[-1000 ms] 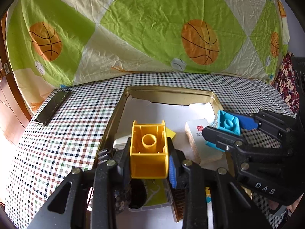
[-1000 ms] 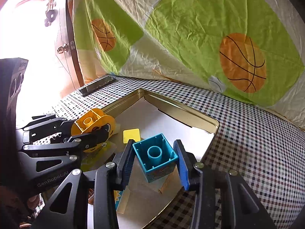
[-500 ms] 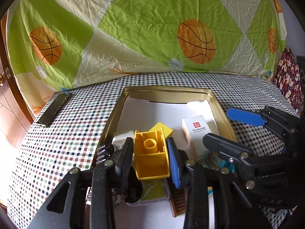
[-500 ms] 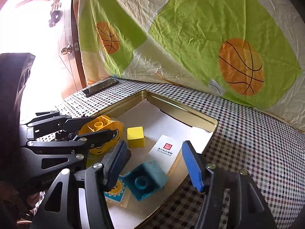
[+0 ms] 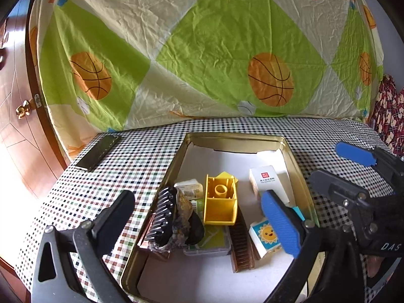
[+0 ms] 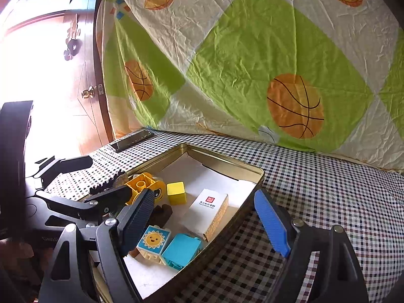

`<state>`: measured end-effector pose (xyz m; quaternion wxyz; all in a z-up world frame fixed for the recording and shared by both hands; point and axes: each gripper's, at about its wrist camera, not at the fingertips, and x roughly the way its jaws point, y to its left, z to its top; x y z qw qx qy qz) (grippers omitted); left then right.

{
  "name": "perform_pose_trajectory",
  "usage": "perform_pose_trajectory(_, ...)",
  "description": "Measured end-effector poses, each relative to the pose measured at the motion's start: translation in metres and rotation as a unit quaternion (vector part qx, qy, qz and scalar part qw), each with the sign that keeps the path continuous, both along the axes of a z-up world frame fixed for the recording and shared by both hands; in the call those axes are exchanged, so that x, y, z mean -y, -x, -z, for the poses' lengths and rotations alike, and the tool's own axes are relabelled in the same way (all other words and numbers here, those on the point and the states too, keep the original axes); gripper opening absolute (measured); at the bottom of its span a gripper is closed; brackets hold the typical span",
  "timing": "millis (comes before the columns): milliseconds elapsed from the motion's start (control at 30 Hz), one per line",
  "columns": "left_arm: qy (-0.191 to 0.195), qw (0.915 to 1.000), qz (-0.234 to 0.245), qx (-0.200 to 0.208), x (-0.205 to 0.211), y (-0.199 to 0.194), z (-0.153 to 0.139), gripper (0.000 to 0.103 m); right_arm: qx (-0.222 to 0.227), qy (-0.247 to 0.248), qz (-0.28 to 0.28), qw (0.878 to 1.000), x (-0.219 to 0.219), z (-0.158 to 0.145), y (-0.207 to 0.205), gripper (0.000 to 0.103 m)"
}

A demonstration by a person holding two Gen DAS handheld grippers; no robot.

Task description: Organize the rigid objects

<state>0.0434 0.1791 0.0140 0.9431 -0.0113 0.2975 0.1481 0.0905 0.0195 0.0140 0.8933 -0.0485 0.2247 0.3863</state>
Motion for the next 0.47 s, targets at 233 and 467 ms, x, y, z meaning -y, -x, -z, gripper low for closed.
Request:
perform_pose_trajectory(233, 0.006, 0.9998, -0.017, 0.01, -0.005, 0.008, 0.0, 0.102, 0.012, 0.003, -0.005, 1.0, 0.003, -0.004, 0.013, 0.084)
perform_pose_trajectory(467, 0.001, 0.9997, -0.017, 0.02, -0.004, 0.015, -0.001, 0.102, 0.01, 0.003, 0.002, 1.0, 0.01, -0.003, 0.014, 0.085)
